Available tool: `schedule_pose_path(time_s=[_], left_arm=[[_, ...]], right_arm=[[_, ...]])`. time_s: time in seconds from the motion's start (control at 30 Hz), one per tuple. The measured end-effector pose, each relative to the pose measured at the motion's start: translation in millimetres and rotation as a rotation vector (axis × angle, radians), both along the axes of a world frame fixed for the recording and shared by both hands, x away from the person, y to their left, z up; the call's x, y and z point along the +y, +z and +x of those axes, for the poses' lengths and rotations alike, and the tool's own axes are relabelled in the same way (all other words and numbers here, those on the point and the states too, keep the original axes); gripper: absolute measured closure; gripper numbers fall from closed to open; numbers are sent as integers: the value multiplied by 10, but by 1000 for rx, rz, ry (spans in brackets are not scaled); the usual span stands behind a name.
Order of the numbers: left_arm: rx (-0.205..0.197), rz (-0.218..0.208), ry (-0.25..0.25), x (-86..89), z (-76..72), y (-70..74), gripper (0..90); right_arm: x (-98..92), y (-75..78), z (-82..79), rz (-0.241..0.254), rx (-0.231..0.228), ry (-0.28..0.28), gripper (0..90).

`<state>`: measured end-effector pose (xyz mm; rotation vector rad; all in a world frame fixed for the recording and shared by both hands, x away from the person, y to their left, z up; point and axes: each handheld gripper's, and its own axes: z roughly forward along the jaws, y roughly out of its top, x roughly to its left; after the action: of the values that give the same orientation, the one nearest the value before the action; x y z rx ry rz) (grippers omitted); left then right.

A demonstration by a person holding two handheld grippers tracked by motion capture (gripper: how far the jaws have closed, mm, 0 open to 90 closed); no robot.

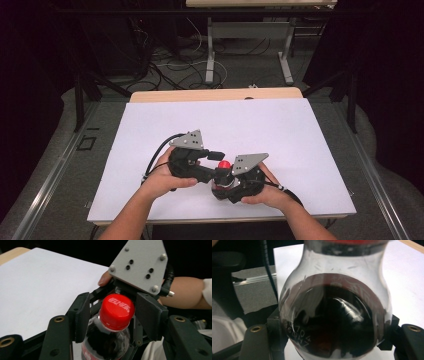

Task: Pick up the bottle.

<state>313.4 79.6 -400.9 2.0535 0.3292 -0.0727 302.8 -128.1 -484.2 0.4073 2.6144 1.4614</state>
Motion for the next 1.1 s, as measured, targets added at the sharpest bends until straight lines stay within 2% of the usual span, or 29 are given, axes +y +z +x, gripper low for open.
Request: schedule_pose_path(time_s=[0.07, 0.13, 0.17, 0.37, 0.5, 0.53, 0.7, 0.93, 1.0, 1.1], left_arm=[[-3, 3, -14, -8, -10, 6, 489], [11, 9, -31, -20, -15, 11, 514], [3, 15, -35, -27, -19, 14, 517], [11, 26, -48, -38, -32, 18, 585], [-7, 40, -40, -44, -50, 21, 606], [-14, 43, -33, -46, -57, 19, 607], [-23, 44, -25, -46, -73, 15, 611], [-40, 49, 46, -44, -110, 19, 615], [-44, 45, 77, -45, -116, 31, 615], [-44, 46, 94, -38, -114, 45, 616]], right_arm=[[6, 7, -11, -1, 17, 25, 293], [19, 6, -23, 9, 19, 37, 292], [22, 10, -30, 4, 21, 46, 292], [46, -1, -49, 14, 26, 65, 293], [43, -9, -34, 8, 31, 78, 293], [42, -11, -41, 8, 45, 71, 293], [50, -24, -43, 19, 41, 61, 293], [48, -31, -19, 27, 32, 37, 294], [54, -37, -20, 46, 27, 17, 294], [50, -39, -6, 68, 9, 1, 294]])
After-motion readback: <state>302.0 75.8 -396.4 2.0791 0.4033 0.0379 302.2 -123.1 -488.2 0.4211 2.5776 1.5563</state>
